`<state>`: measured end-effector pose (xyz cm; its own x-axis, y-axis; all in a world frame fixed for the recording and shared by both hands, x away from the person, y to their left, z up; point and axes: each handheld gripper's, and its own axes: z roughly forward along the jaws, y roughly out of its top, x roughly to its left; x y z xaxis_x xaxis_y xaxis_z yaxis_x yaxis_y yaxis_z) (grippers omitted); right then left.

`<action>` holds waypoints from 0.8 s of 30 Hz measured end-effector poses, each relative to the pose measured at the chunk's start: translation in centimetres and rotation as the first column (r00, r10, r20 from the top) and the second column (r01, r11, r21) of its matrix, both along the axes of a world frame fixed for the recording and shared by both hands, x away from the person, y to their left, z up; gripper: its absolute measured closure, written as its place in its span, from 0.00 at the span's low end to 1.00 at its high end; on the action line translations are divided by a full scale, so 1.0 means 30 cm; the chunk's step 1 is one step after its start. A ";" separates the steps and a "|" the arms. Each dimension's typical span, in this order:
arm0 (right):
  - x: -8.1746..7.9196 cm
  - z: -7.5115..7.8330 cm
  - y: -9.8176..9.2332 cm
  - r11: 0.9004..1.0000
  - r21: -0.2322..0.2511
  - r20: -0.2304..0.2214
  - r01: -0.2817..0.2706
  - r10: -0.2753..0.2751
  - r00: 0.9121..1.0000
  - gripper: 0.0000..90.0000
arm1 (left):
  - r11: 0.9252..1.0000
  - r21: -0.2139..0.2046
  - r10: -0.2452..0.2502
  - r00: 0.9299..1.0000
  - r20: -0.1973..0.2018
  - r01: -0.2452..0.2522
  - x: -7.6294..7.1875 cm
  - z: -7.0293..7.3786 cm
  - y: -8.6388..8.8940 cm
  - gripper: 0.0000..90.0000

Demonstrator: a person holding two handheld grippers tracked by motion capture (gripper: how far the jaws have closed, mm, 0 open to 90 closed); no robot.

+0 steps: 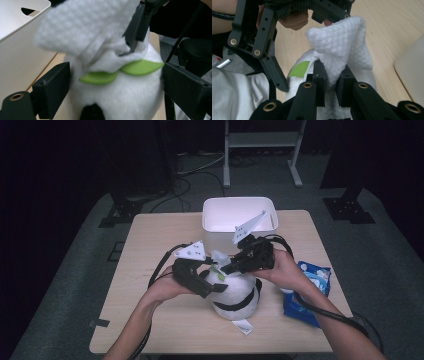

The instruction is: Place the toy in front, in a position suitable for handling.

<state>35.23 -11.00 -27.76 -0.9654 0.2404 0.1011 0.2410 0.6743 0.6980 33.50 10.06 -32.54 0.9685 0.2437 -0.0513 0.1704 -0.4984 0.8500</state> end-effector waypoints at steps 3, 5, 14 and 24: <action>-0.002 0.006 0.003 1.000 -0.007 0.012 0.002 -0.002 1.000 0.88 | 1.000 -0.001 0.006 1.000 0.005 -0.006 -0.001 -0.006 0.007 0.20; -0.005 0.014 -0.006 1.000 -0.008 0.021 0.012 -0.012 1.000 0.87 | 1.000 -0.011 0.010 1.000 0.004 -0.009 -0.001 -0.011 0.009 0.23; -0.011 0.028 -0.058 0.999 0.004 0.043 0.039 -0.039 0.998 0.87 | 1.000 -0.018 0.018 1.000 0.001 -0.018 -0.004 -0.016 0.023 0.24; -0.016 0.013 -0.179 0.994 0.039 0.026 0.104 -0.105 0.994 0.87 | 0.999 -0.036 0.023 1.000 0.009 -0.022 -0.003 -0.024 0.017 0.24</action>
